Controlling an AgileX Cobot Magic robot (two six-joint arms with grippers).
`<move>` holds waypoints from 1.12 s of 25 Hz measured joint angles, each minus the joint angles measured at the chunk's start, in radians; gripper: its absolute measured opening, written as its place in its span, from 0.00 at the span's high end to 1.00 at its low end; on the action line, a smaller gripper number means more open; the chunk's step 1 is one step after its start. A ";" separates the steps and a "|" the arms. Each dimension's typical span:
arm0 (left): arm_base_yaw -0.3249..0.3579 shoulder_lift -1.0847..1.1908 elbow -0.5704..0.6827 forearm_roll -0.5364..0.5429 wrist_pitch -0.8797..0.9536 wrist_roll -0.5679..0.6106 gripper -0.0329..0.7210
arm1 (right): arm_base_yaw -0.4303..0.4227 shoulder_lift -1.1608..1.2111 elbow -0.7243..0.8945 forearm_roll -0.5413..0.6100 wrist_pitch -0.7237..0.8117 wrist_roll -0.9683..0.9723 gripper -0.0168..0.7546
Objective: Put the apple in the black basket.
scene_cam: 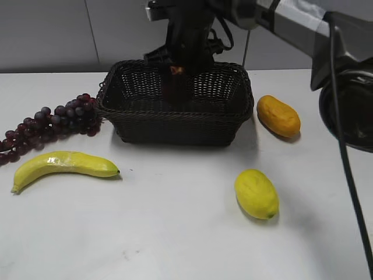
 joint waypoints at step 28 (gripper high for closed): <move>0.000 0.000 0.000 0.000 0.000 0.000 0.64 | -0.002 0.138 -0.384 0.028 0.119 -0.001 0.15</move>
